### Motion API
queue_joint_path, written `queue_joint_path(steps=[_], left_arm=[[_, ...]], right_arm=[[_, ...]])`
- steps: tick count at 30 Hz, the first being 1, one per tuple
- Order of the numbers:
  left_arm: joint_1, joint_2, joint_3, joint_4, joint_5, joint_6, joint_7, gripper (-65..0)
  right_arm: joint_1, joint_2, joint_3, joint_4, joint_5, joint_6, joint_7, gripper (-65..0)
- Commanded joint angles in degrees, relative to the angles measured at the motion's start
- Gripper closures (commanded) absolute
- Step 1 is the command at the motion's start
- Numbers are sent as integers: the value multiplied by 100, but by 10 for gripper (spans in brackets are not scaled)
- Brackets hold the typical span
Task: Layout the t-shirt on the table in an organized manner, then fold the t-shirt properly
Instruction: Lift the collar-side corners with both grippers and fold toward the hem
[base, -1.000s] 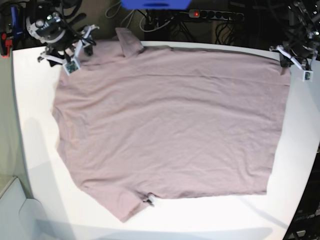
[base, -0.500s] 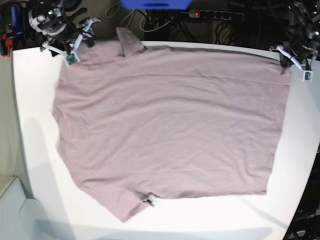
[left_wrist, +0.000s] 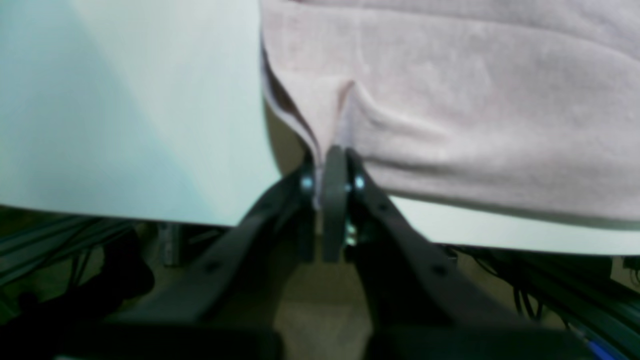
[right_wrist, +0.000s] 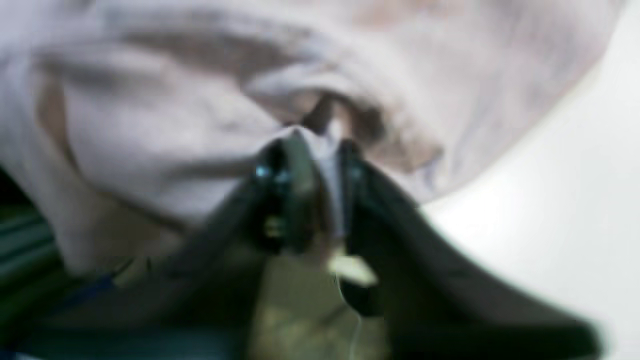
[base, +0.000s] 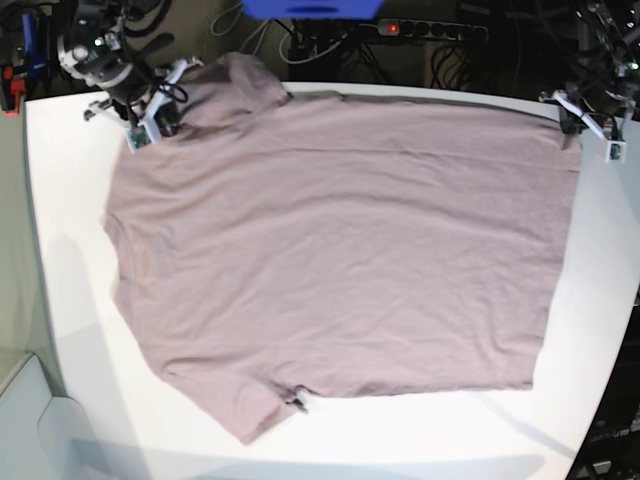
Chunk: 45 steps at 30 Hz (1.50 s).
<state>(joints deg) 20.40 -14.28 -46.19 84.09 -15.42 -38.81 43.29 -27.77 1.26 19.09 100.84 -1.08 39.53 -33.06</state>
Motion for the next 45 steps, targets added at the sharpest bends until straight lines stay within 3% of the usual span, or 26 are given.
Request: queue_joint_path(steps=[1, 16, 24, 34, 45], left_arm=[[12, -79, -44, 78, 43, 26, 1, -2], [12, -79, -62, 993, 34, 26, 45, -2], [-243, -79, -290, 1397, 34, 17, 458, -2], [-1025, -123, -598, 1459, 87, 17, 915, -2], [-1676, -88, -493, 1151, 87, 17, 915, -2]], right_arm=[[-129, -7, -15, -119, -204, 47, -514, 0], [-304, -42, -15, 1235, -213, 47, -567, 0], [-208, -7, -23, 1481, -213, 47, -567, 0], [390, 81, 328, 1481, -230, 47, -611, 0], [1445, 204, 302, 1420, -239, 47, -1375, 0]])
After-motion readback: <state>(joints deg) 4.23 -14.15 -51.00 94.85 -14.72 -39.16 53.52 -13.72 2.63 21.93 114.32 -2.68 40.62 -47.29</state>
